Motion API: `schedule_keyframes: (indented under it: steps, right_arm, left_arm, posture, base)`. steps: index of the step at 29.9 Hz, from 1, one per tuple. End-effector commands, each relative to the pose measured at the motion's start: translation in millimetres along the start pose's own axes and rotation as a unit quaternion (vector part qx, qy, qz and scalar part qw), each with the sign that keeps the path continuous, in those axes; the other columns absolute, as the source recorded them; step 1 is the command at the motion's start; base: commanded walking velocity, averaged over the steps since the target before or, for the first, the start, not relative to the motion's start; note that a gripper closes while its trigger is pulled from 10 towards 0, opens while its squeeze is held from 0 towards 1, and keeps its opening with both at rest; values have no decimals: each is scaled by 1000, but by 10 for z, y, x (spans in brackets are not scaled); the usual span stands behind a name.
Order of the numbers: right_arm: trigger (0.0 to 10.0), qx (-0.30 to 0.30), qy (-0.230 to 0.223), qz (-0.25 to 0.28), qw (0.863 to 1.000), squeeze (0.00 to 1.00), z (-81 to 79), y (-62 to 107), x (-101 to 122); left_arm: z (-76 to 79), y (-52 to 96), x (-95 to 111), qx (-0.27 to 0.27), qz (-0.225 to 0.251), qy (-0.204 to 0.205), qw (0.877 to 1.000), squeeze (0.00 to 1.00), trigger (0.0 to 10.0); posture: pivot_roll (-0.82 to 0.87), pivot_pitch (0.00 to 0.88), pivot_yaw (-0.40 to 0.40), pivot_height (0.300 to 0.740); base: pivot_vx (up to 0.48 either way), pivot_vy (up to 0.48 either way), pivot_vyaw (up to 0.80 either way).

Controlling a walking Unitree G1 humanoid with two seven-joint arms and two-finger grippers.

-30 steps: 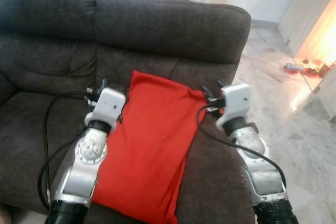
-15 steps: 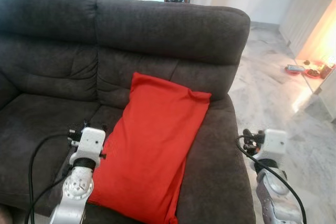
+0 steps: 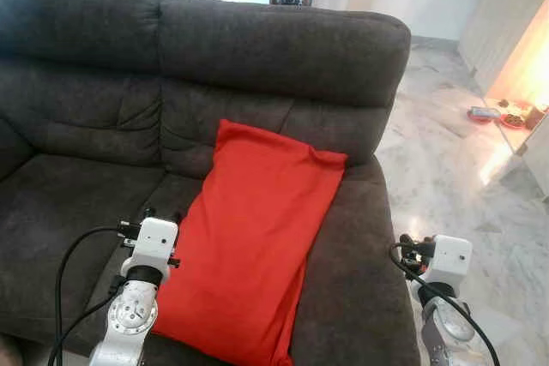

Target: Move the pillow to the sofa from floor

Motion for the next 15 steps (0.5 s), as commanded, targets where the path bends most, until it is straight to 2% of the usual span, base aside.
schedule_keyframes:
  steps: [1,3,6,15]
  right_arm:
    - [10000,-10,-13,3,1000,0,51,10,-20]
    - [10000,-8,-14,9,1000,0,44,11,-5]
    - [10000,11,-21,29,999,0,-39,18,61]
    - [10000,24,-19,45,999,0,-116,28,90]
  left_arm:
    - [23,-37,32,-8,5,14,1000,0,10000]
    - [24,-44,36,-8,5,4,1000,0,10000]
    - [52,-68,47,-9,4,23,1000,0,10000]
    - [67,-90,39,-5,-3,45,999,0,10000]
  posture:
    - [110,0,-77,726]
    - [109,0,-76,726]
    - [107,0,-77,726]
    - [106,0,-77,726]
  base:
    - [0,0,0]
    - [0,0,0]
    - [0,0,0]
    - [0,0,0]
Point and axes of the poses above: a point about 5 cm out from each wrist's last joint towards the gripper, its own y axis pointing back from the gripper into the wrist, its own x axis along the axis of the wrist's last joint, z = x × y, the point moved 6 cm from there along -y, pointing out of the wrist towards the gripper, and after that the axes turned 6 degrees about y, right-handed, at the moved point
